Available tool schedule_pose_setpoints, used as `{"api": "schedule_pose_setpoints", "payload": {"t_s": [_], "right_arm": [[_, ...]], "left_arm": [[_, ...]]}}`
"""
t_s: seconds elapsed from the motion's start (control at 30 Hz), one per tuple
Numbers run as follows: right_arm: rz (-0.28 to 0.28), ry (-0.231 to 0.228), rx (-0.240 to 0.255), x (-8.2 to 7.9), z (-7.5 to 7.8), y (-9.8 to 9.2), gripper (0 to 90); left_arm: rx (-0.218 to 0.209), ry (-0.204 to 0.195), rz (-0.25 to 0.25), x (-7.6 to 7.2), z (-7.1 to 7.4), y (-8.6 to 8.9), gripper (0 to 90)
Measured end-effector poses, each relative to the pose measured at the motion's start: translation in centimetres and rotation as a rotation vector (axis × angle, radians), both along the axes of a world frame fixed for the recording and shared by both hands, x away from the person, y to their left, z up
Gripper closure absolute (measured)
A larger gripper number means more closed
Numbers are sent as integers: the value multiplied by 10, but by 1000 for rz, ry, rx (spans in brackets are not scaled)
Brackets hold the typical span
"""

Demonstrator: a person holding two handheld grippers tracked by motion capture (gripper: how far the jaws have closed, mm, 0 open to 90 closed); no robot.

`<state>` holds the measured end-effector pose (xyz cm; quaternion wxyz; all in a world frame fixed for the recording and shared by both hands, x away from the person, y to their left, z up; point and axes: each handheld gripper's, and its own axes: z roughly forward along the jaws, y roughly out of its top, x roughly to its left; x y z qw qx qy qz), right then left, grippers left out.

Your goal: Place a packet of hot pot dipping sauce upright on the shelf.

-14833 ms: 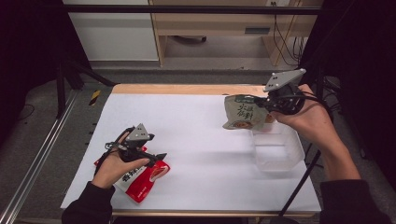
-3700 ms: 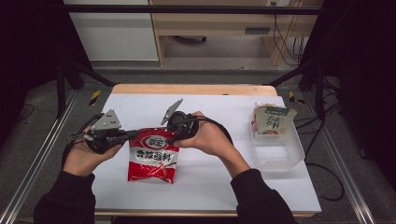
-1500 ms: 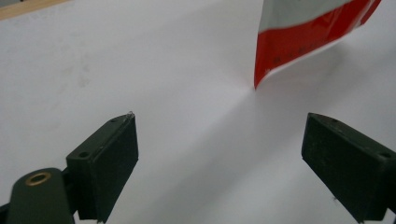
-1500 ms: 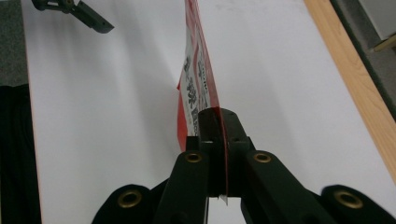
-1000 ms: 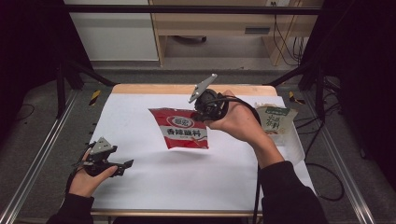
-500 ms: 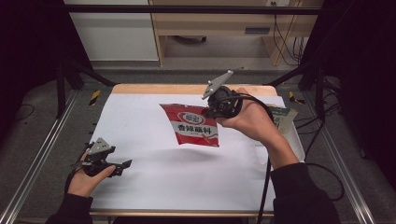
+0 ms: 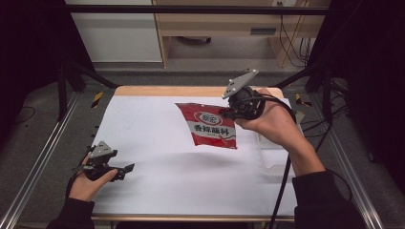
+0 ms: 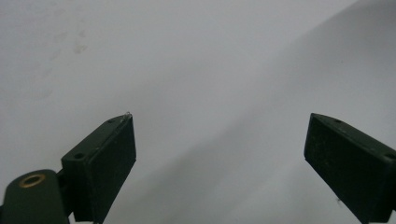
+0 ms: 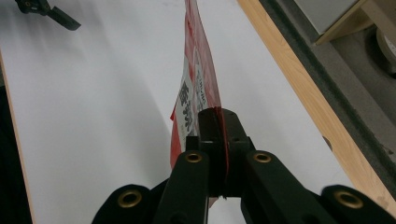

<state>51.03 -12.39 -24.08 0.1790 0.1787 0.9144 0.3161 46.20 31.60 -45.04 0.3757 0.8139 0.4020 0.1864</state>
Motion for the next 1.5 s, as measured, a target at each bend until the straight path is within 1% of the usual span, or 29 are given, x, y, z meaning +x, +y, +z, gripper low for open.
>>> {"api": "schedule_pose_setpoints", "payload": {"t_s": [0.07, 0.2, 0.33, 0.37, 0.63, 1.1, 1.27, 1.4, 1.5], "right_arm": [[-7, -1, 3, -1, 1, -5, 900], [-11, -4, 0, -3, 2, -9, 900], [-28, -1, 0, -2, 5, -15, 900], [-24, -2, -3, -2, 6, -16, 900], [-35, -17, -2, -5, 17, -21, 900], [-51, -36, 6, -11, 29, -32, 900], [-67, -48, 13, -14, 34, -39, 900], [-81, -50, 18, -15, 36, -45, 900], [-95, -49, 22, -17, 37, -50, 900]], "left_arm": [[-1, -1, 2, 0, 0, 0, 93], [-1, 2, 1, 0, -1, 0, 92], [-2, 1, 1, 0, 0, 1, 93], [-3, 0, 2, 0, 0, 1, 92], [-5, 1, 2, 0, 0, 1, 92], [-10, 1, 1, 0, -1, 2, 89], [-14, -5, 7, 0, -1, 2, 87], [-8, -5, 3, 0, -1, 2, 86], [-14, -8, 5, 0, -1, 2, 85]]}}
